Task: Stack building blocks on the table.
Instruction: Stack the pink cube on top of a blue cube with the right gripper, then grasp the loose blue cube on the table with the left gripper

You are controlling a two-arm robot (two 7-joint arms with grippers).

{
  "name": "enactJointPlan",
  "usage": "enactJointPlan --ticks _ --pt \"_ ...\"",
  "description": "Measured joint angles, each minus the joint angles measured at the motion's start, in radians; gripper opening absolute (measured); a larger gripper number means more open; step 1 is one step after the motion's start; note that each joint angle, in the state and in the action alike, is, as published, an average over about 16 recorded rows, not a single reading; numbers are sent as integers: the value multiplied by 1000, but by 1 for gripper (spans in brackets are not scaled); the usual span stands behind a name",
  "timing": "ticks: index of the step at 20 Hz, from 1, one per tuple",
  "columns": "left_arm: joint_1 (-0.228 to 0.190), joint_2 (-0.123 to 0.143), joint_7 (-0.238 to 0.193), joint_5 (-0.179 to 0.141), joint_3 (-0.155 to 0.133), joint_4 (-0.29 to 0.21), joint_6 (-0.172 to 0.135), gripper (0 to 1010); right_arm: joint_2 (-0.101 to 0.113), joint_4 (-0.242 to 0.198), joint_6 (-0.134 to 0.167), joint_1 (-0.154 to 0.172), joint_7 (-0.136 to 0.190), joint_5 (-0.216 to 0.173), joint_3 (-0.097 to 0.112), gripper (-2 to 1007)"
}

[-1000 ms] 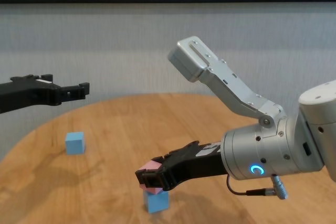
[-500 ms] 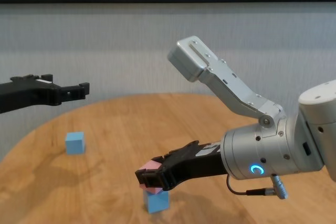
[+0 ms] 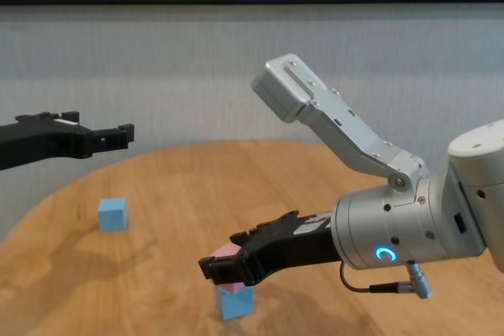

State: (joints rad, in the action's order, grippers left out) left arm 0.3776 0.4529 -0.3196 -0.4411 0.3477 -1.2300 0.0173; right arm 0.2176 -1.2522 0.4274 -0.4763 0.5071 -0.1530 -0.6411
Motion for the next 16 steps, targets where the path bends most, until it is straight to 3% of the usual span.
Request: enactJointPlan --ticks 4,7,12,16 --pt "0 0 0 0 0 0 0 1000 1 -1 -3 1 -1 1 0 655" --pt "0 0 0 0 0 0 0 1000 4 -8 -21 4 -4 4 0 761" --pt "0 0 0 0 0 0 0 1000 10 -32 -99 20 -31 17 10 902" --pt "0 0 0 0 0 0 0 1000 8 -53 -195 40 -91 37 35 967"
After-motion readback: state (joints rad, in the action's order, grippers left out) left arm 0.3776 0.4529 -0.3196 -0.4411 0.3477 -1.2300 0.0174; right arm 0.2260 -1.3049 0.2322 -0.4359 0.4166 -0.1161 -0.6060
